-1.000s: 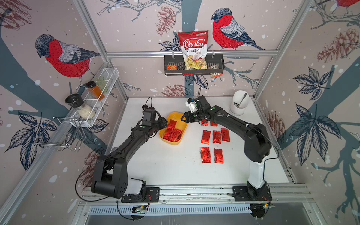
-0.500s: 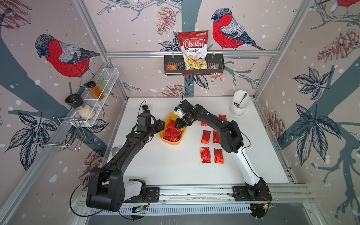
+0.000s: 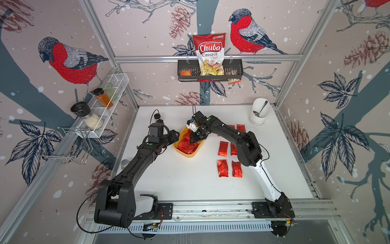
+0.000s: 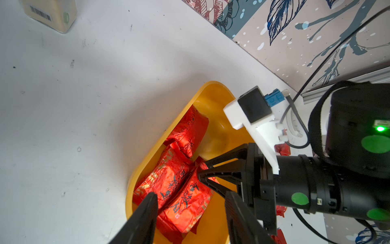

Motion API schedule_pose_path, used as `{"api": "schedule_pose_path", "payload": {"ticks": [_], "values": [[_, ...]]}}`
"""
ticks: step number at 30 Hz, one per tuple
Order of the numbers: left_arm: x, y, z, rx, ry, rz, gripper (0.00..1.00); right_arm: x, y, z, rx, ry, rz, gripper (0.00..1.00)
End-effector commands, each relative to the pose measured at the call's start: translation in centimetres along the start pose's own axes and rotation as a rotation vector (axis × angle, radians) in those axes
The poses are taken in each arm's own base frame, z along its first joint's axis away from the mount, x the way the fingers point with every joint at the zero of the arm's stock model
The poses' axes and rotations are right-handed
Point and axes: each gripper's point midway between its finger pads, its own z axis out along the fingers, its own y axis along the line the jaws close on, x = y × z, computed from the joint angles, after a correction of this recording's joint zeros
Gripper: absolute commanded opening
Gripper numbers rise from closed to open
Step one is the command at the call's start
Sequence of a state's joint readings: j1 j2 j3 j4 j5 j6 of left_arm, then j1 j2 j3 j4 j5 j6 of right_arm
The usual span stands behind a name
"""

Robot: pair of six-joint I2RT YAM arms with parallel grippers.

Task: Take the tea bags out of the storage box
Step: Pick up the tea bag from the storage box.

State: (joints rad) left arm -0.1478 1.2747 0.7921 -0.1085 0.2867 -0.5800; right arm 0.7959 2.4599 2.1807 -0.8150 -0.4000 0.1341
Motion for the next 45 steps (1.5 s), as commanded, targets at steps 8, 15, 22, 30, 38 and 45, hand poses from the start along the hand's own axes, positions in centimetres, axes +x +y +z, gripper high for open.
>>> {"api": "schedule_pose_path", "payload": {"ticks": [8,15,22,30,38,45], "values": [[-0.6,-0.5,-0.3,0.021,-0.023,0.008,0.56,-1.4,3.0,-2.9,-0.094,-0.075,0.0,0.0],[-0.6,-0.8,-0.5,0.034,-0.021,0.015,0.56,-2.6,3.9,-7.1,-0.134,-0.167,0.029,0.0],[-0.1,-1.4,-0.4,0.07,0.003,0.017,0.56,-2.7,2.4,-12.0,-0.13,-0.275,0.093,0.0],[0.9,-3.3,0.4,0.102,0.042,0.051,0.56,-0.7,0.1,-17.3,-0.125,-0.376,0.163,0.0],[1.0,-8.1,0.0,0.269,0.071,0.187,0.57,3.9,-0.7,-20.1,-0.111,-0.36,0.178,0.0],[2.9,-14.9,-3.6,0.658,0.118,0.38,0.63,7.5,2.4,-21.8,-0.211,-0.342,0.14,0.0]]}}
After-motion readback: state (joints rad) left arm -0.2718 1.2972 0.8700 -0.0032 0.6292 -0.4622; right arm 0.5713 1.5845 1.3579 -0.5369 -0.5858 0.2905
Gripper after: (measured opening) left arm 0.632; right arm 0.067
